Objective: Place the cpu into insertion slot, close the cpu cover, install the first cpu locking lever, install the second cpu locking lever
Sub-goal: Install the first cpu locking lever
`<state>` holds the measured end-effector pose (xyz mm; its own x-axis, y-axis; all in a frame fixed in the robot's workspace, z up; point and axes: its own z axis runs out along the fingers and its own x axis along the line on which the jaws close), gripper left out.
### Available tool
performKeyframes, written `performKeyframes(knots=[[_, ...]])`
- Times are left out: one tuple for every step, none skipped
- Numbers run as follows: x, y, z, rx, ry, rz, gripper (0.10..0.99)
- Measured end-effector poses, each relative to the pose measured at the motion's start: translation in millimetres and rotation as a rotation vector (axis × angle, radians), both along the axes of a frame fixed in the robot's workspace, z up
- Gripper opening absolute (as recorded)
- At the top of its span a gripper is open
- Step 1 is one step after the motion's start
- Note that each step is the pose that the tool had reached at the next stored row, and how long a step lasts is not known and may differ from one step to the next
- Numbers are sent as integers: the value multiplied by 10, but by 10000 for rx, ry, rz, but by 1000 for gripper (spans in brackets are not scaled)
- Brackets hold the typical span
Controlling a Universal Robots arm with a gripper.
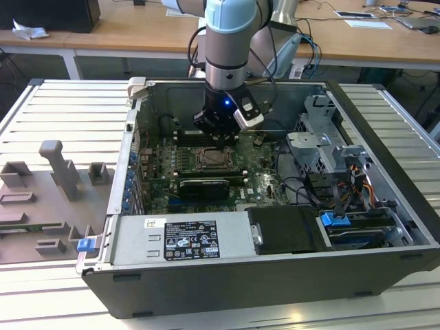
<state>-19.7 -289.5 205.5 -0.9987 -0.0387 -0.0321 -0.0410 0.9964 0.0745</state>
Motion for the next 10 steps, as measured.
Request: performKeyframes(knots=[[0, 0, 14, 1, -1, -1, 106], [0, 0, 39, -1, 1, 0, 106], [0, 0, 51, -2, 2, 0, 106], [0, -2, 52, 1, 0, 2, 106], [1, -6, 52, 0, 0, 3, 106], [0, -9, 53, 0, 1, 1, 106], [0, -15, 53, -1, 1, 1, 106], [0, -20, 53, -1, 1, 1, 106], [0, -30, 53, -1, 1, 0, 106], [0, -35, 53, -1, 2, 0, 106]])
